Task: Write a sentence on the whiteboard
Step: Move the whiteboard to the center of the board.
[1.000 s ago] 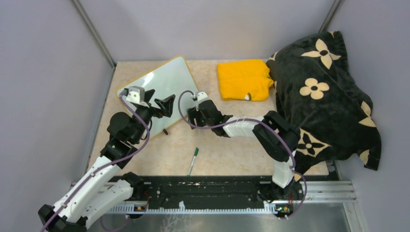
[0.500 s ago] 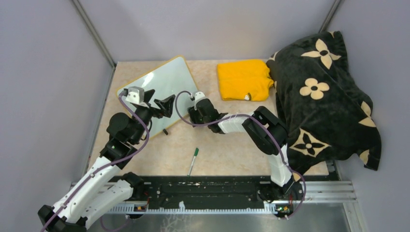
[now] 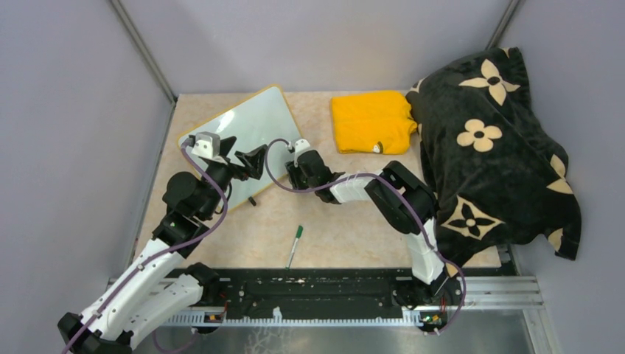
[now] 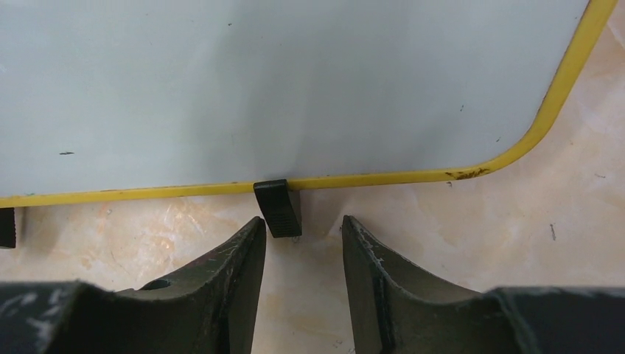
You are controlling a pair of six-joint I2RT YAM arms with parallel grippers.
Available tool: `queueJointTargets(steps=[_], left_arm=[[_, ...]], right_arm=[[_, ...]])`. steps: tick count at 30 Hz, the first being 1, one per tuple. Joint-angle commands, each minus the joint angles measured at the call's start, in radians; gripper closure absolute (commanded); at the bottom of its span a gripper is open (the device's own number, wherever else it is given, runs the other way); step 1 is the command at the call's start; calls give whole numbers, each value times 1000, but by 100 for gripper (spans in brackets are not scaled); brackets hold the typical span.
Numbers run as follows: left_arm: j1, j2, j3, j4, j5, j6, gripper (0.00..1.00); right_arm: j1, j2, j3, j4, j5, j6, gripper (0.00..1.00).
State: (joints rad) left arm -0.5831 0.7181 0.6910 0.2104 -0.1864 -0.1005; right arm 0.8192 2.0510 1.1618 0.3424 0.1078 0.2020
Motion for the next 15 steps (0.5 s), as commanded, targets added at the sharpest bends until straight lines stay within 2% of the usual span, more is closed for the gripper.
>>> queueJointTargets(steps=[1, 8, 15], left_arm=[[-10, 6, -7, 30, 5, 0, 1], [-9, 11, -5, 29, 6, 2, 1], [-9, 9, -2, 27, 7, 1, 1]], right_arm=[[-5, 22, 51, 60, 6, 1, 58], [-5, 44, 75, 63, 0, 11, 60], [-5, 35, 53, 77, 8, 10, 76]])
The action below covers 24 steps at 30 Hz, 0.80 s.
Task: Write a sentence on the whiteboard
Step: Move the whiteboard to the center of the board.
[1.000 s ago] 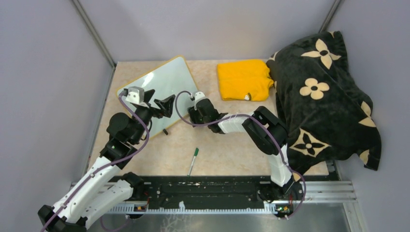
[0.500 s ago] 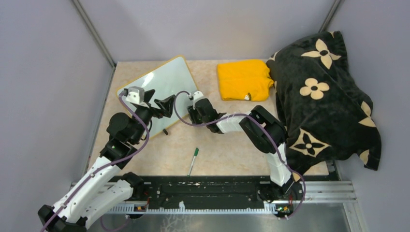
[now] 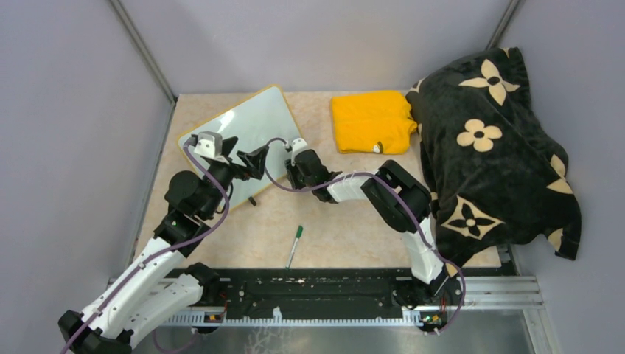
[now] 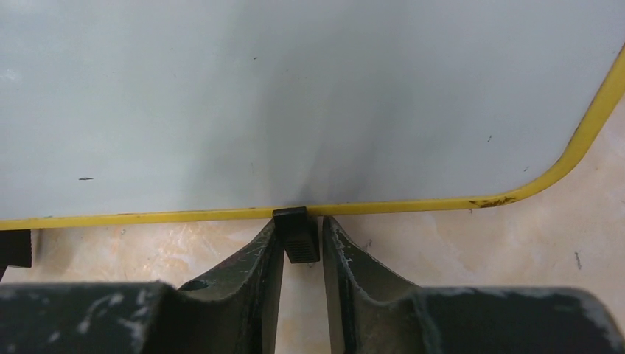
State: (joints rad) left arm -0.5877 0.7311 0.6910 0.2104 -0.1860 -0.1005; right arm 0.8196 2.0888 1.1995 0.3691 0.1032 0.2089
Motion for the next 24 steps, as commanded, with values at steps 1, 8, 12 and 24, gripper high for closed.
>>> queueJointTargets(steps=[1, 8, 12, 24], left_arm=[[-6, -5, -2, 28, 8, 1, 1], [-5, -8, -4, 29, 5, -2, 1], [-5, -9, -5, 28, 6, -4, 1], [-5, -10, -9, 31, 0, -9, 1]], right_arm=[[-5, -8, 7, 56, 14, 4, 79], [-5, -86, -113, 76, 81, 29, 100], [-6, -144, -200, 78, 116, 46, 100], [33, -340, -412, -97, 326, 145, 100]])
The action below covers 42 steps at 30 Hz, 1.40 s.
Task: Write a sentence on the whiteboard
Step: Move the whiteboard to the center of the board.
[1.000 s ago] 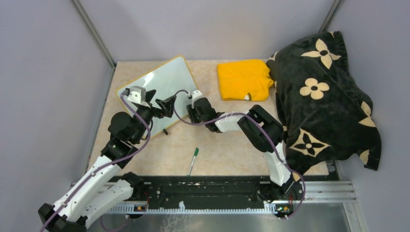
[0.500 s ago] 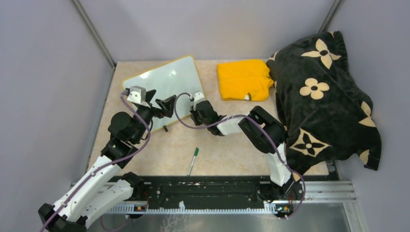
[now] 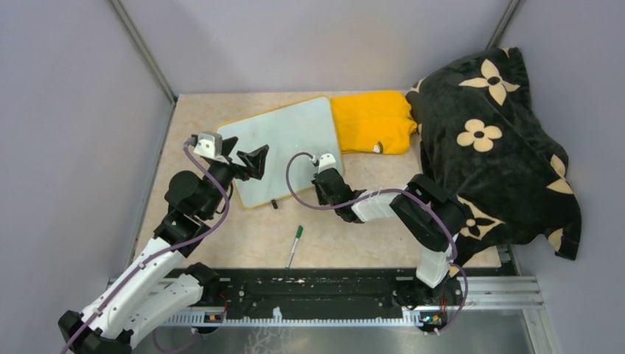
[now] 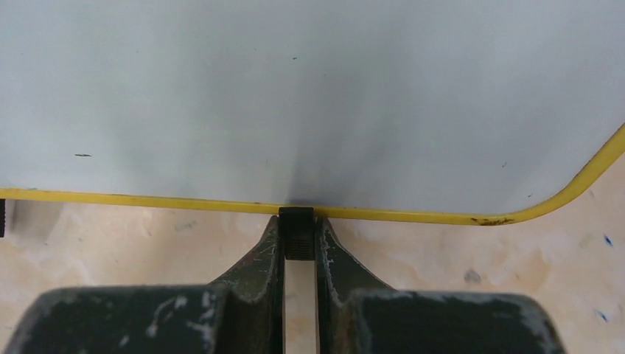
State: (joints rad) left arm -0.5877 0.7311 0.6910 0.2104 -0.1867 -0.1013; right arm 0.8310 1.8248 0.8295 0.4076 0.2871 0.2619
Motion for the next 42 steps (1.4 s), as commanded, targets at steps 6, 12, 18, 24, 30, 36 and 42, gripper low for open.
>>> queueJointTargets(steps=[6, 12, 18, 24, 30, 36, 42], left_arm=[[-5, -9, -12, 32, -1, -13, 1], [-5, -3, -13, 32, 3, -18, 1], [-6, -2, -14, 33, 3, -22, 1], [-6, 0, -15, 32, 2, -23, 1], [-6, 4, -15, 32, 2, -23, 1], [-5, 4, -14, 33, 3, -24, 1], [-7, 5, -13, 34, 3, -24, 1]], right_arm=[[50, -162, -115, -248, 247, 209, 100], [56, -248, -184, -295, 277, 293, 100], [59, -286, -196, -330, 270, 327, 100], [77, -240, -175, -324, 267, 337, 100], [93, -197, -142, -307, 259, 319, 100], [106, -174, -110, -292, 241, 292, 100], [106, -157, -93, -310, 247, 290, 100]])
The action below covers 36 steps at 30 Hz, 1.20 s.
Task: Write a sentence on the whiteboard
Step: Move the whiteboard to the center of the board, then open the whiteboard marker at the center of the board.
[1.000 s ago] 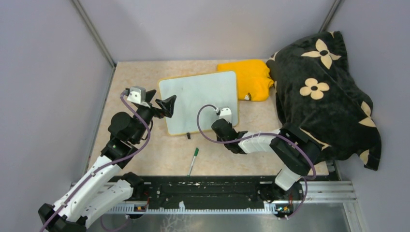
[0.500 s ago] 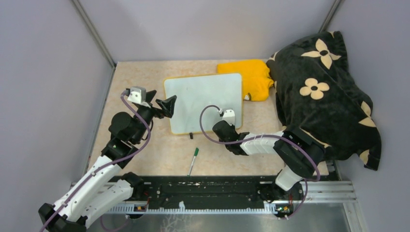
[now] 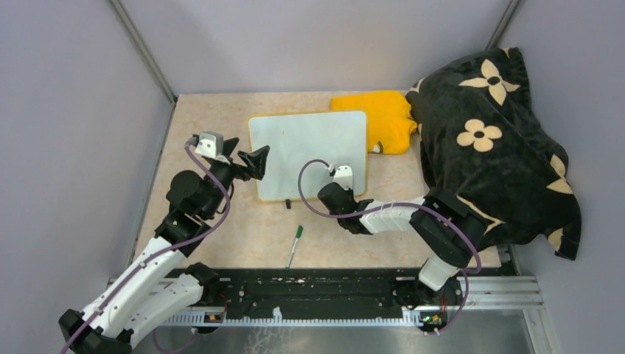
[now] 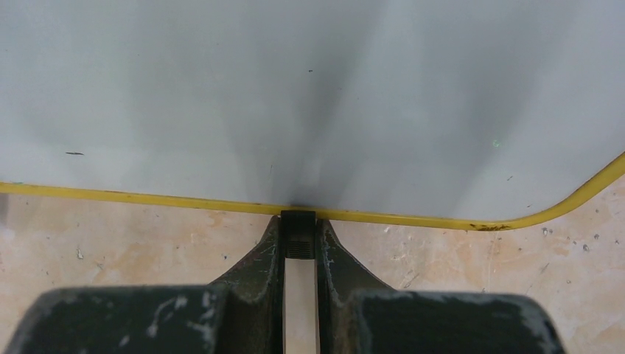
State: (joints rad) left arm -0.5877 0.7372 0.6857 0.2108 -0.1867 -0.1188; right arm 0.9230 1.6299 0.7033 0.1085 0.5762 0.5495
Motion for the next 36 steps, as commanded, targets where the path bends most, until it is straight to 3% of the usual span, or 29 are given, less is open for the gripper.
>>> queueJointTargets(steps=[1, 21, 30, 36], left_arm=[[-8, -1, -8, 33, 4, -6, 1], [-6, 10, -9, 32, 7, -7, 1], [-6, 8, -7, 32, 7, -7, 1], [-7, 4, -8, 33, 7, -6, 1]], right_arm=[[14, 38, 32, -12, -41, 0, 100], [24, 3, -10, 105, -155, -170, 100], [25, 16, 4, 70, -149, -109, 100], [24, -1, -11, 72, -143, -79, 66]])
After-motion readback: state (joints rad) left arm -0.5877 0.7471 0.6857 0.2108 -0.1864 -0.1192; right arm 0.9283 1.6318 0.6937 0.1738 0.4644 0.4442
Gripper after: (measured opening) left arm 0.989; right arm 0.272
